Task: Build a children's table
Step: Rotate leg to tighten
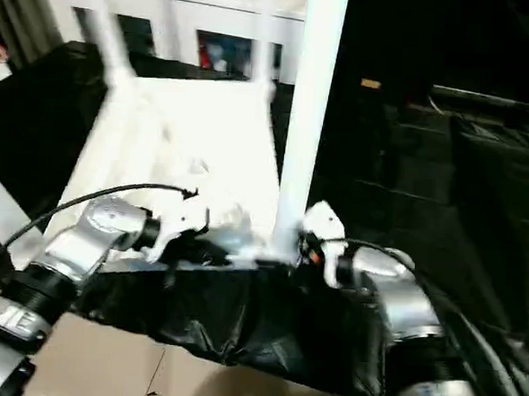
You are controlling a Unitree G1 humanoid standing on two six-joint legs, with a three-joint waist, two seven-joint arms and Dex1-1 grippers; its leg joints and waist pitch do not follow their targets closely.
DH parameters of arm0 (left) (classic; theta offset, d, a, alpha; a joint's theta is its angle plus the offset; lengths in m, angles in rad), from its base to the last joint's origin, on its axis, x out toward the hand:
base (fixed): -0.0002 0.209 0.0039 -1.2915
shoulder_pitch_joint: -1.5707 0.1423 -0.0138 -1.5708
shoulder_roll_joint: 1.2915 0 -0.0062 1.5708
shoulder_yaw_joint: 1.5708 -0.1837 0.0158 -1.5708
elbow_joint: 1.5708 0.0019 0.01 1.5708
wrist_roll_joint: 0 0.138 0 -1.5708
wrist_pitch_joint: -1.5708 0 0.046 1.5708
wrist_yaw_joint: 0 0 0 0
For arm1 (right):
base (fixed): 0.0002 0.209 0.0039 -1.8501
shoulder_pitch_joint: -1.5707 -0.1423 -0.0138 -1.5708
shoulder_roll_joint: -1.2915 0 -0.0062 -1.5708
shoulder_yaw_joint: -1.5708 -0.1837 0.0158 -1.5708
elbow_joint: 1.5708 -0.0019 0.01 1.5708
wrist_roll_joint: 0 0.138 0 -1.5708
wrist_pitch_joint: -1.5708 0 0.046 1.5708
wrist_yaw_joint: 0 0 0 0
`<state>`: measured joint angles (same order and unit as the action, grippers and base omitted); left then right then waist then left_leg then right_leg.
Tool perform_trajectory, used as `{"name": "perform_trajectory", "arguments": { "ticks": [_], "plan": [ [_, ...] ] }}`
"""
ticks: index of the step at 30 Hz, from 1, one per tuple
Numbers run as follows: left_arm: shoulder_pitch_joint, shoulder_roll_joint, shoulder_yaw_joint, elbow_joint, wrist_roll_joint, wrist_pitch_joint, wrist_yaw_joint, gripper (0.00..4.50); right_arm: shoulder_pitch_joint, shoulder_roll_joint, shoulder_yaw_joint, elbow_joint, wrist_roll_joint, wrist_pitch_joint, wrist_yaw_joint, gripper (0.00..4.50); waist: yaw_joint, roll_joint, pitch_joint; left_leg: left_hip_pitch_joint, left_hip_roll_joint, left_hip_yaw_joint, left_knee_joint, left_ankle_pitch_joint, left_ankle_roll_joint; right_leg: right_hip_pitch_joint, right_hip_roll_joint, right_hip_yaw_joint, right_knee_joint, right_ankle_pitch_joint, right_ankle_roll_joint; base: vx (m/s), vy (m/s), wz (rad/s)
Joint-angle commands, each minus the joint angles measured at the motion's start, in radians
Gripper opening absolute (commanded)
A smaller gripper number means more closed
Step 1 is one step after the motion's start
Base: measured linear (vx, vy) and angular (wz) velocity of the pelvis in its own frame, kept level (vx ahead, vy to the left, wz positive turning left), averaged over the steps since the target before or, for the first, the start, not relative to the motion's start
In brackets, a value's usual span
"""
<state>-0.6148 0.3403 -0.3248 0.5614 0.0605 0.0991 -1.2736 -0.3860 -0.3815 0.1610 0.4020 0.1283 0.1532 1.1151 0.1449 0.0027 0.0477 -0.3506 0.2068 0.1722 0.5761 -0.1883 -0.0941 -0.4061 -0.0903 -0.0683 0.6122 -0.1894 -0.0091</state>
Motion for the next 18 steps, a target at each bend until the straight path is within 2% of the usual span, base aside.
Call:
{"name": "perform_trajectory", "arguments": {
  "ticks": [1, 3, 7, 10, 12, 14, 16, 18],
  "plan": [
    [0.004, -0.005, -0.024, -0.03, -0.023, -0.011, -0.029, 0.0, -0.008, -0.003, 0.051, -0.027, 0.029, 0.011, 0.077, 3.89, 0.0, -0.003, -0.06, 0.0, 0.024, 0.002, -0.064, -0.192, 0.058, 0.059, -0.052, 0.041, -0.065, -0.135, -0.237, 0.0, 0.0, 0.0],
    [0.001, 0.018, -0.021, -0.029, -0.038, -0.011, -0.068, 0.0, -0.023, -0.014, 0.066, -0.026, 0.04, 0.015, 0.116, 3.89, 0.0, -0.005, -0.061, 0.0, 0.024, 0.001, -0.063, -0.185, 0.057, 0.059, -0.051, 0.041, -0.062, -0.126, -0.239, 0.0, 0.0, 0.0],
    [-0.001, 0.039, -0.023, -0.018, -0.035, -0.025, -0.101, 0.0, -0.031, -0.009, 0.07, -0.024, 0.035, 0.016, 0.132, 3.54, 0.0, -0.009, -0.063, -0.001, 0.023, 0.002, -0.061, -0.154, 0.062, 0.058, -0.051, 0.04, -0.058, -0.091, -0.243, 0.0, 0.0, 0.0],
    [-0.004, 0.046, -0.017, -0.012, -0.038, -0.024, -0.113, 0.0, -0.026, -0.003, 0.075, -0.029, 0.036, 0.021, 0.142, 3.29, 0.0, -0.005, -0.064, -0.002, 0.023, 0.002, -0.06, -0.138, 0.065, 0.058, -0.051, 0.04, -0.055, -0.069, -0.249, 0.0, 0.0, 0.0],
    [-0.006, 0.048, -0.016, -0.01, -0.04, -0.023, -0.115, 0.0, -0.024, -0.003, 0.077, -0.031, 0.037, 0.02, 0.146, 3.21, 0.001, -0.006, -0.064, -0.002, 0.022, 0.002, -0.06, -0.142, 0.063, 0.059, -0.051, 0.04, -0.056, -0.071, -0.249, 0.0, 0.0, 0.0],
    [-0.009, 0.049, -0.017, -0.006, -0.043, -0.02, -0.117, 0.0, -0.019, -0.004, 0.081, -0.035, 0.042, 0.021, 0.149, 3.0, 0.003, -0.001, -0.064, -0.001, 0.022, 0.002, -0.06, -0.148, 0.059, 0.058, -0.051, 0.04, -0.056, -0.077, -0.248, 0.0, 0.0, 0.0],
    [-0.011, 0.046, -0.018, -0.004, -0.045, -0.019, -0.115, 0.0, -0.011, -0.002, 0.082, -0.041, 0.048, 0.023, 0.147, 2.85, 0.003, -0.004, -0.065, -0.002, 0.022, 0.002, -0.059, -0.146, 0.057, 0.06, -0.051, 0.04, -0.056, -0.067, -0.25, 0.0, 0.0, 0.0],
    [-0.007, 0.033, -0.014, -0.003, -0.044, -0.018, -0.093, 0.0, 0.01, 0.014, 0.074, -0.053, 0.053, 0.022, 0.122, 2.77, 0.003, 0.004, -0.065, -0.001, 0.021, 0.001, -0.059, -0.152, 0.053, 0.06, -0.05, 0.039, -0.055, -0.056, -0.253, 0.0, 0.0, 0.0]
  ]
}}
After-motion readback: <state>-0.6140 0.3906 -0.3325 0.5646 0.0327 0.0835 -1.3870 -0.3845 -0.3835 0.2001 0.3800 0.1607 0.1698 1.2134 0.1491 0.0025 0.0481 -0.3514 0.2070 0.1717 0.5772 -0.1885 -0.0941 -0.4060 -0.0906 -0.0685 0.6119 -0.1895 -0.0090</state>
